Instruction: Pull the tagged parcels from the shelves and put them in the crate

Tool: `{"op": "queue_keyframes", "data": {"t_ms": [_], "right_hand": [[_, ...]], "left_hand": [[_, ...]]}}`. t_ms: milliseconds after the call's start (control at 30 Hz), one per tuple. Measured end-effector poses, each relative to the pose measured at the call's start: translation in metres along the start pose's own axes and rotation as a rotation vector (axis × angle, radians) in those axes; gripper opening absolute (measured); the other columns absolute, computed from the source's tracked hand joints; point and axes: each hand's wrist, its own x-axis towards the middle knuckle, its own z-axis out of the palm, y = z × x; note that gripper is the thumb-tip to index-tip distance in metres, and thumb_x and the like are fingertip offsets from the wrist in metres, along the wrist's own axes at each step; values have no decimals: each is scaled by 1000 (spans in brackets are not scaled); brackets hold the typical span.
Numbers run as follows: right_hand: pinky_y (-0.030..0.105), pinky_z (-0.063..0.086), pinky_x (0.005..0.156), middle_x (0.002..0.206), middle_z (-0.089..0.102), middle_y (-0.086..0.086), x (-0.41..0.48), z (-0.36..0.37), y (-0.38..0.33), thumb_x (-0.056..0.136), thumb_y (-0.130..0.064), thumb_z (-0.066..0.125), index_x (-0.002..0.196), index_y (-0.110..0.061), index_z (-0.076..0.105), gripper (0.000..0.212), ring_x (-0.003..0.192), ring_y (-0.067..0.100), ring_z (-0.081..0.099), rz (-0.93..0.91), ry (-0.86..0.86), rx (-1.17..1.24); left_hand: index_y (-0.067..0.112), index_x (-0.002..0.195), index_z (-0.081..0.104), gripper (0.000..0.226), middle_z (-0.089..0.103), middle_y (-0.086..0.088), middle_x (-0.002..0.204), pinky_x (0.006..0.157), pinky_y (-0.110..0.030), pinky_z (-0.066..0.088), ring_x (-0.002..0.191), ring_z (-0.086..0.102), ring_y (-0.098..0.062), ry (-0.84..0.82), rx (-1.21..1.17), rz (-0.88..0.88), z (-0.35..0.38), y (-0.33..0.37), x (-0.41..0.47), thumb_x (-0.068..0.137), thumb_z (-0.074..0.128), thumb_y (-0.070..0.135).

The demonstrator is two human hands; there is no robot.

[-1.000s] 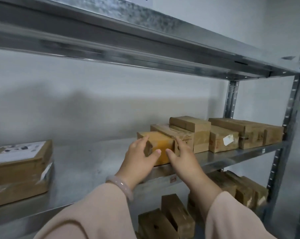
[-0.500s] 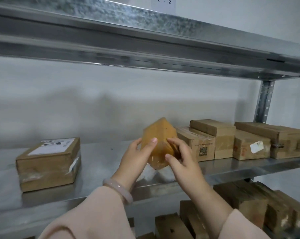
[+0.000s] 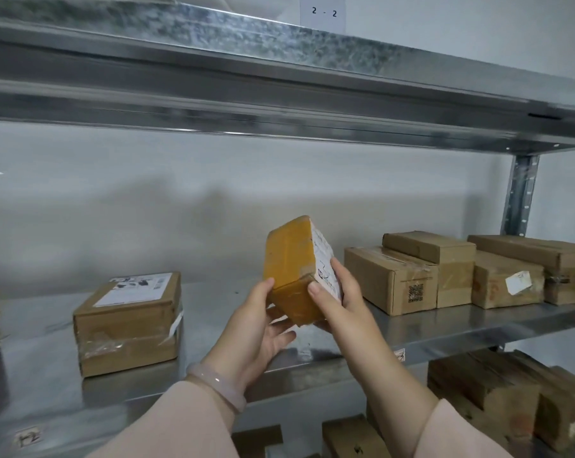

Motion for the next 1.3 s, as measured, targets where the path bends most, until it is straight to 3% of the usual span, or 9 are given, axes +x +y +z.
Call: {"op": "queue_keyframes", "data": {"t_ms": [133, 233, 333, 500, 600, 767, 900, 1100, 1300], "right_hand": [[17, 51, 81, 127, 45, -21, 7, 2, 4, 77, -47, 74, 132, -48, 40, 65, 116, 4, 49, -45, 58, -132], [29, 49, 94, 130, 50, -13, 14, -1, 12, 71, -54, 75, 131, -43, 44, 68, 116, 8, 51, -48, 46, -344], [29, 46, 96, 129, 56, -13, 25, -5, 18, 76, -58, 67, 134, -40, 43, 66, 114, 7, 53, -54, -25, -466], [21, 47, 88, 137, 51, -16, 38, -33, 27, 82, -59, 56, 135, -49, 38, 56, 118, 3, 50, -86, -148, -481], [31, 42, 103, 136, 49, -18, 47, -69, 24, 84, -56, 54, 134, -47, 42, 52, 125, 1, 44, -208, -70, -538], [37, 41, 103, 123, 55, -16, 65, -144, 17, 88, -32, 59, 125, -30, 58, 37, 121, 5, 46, -428, 165, -556], [27, 38, 100, 125, 55, -14, 72, -191, 29, 87, -29, 60, 126, -32, 57, 39, 123, 6, 45, -382, 194, -535], [21, 34, 100, 125, 54, -14, 70, -234, 50, 86, -24, 63, 125, -31, 58, 40, 121, 3, 46, -385, 116, -533], [0, 27, 95, 128, 52, -18, 70, -257, 61, 87, -27, 62, 127, -35, 55, 41, 120, -8, 42, -383, 45, -487]], "left_hand": [[39, 142, 40, 49, 54, 6, 132, 104, -34, 43, 119, 55, -8, 122, 364, 308, -12, 5, 2, 97, 54, 26], [52, 114, 59, 31, 62, 28, 105, 73, -4, 45, 88, 59, 19, 82, 551, 393, -17, 8, 3, 95, 58, 28], [51, 105, 58, 25, 65, 22, 108, 71, -8, 44, 88, 61, 13, 118, 712, 399, -16, 7, 7, 91, 62, 30], [35, 136, 48, 48, 49, -3, 141, 100, -30, 37, 123, 49, -18, 339, 943, 362, -12, 6, 13, 90, 62, 33], [32, 137, 48, 51, 43, -2, 144, 112, -33, 27, 135, 36, -19, 451, 1103, 629, 10, 5, 13, 89, 63, 32], [25, 125, 61, 42, 50, 6, 128, 103, -2, 20, 121, 40, 3, 352, 1055, 1137, 94, -12, 25, 83, 60, 26], [36, 128, 57, 42, 47, 11, 130, 108, -21, 34, 126, 42, -3, 209, 1015, 921, 147, -49, 65, 87, 66, 30], [33, 143, 40, 66, 38, -7, 144, 101, -16, 27, 132, 42, -20, 149, 1095, 473, 189, -85, 124, 84, 67, 45], [32, 131, 55, 52, 56, 5, 126, 95, -16, 35, 116, 53, -12, 288, 1116, 612, 190, -96, 114, 83, 73, 32]]}}
